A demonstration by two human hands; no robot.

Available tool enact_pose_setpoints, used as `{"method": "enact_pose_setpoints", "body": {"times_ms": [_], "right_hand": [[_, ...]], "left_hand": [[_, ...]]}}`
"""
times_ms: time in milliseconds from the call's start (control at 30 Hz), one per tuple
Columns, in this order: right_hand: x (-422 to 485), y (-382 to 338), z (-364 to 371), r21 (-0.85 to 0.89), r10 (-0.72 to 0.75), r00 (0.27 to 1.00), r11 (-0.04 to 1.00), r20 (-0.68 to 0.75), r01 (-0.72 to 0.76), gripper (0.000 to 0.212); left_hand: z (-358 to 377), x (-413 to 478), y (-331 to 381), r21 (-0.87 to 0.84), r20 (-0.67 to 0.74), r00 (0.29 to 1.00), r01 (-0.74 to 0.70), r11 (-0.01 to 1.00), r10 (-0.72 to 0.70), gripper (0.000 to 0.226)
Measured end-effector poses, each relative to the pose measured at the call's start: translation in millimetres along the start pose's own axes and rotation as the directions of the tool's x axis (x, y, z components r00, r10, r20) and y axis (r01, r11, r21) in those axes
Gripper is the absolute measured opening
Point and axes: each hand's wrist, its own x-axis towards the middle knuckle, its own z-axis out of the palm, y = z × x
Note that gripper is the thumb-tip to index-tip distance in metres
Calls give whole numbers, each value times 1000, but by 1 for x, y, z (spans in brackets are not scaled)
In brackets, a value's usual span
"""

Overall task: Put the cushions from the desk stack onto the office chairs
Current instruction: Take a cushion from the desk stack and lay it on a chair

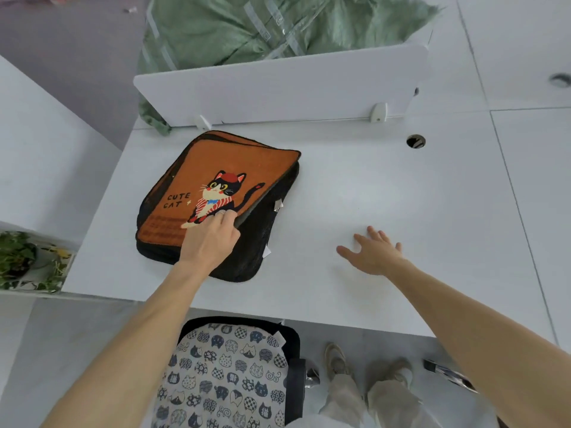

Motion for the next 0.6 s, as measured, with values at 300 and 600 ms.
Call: {"method": "enact_pose_setpoints", "body": {"times_ms": [300,600], "right_hand": [[-60,-20,-15,942,-1,1000,334,9,-8,54],[-90,77,31,799,244,963,598,-113,-58,34]], "left_hand": [[-17,-37,188,-632,293,936,37,774,194,22],[21,-72,227,-594,518,839,215,776,164,48]]}}
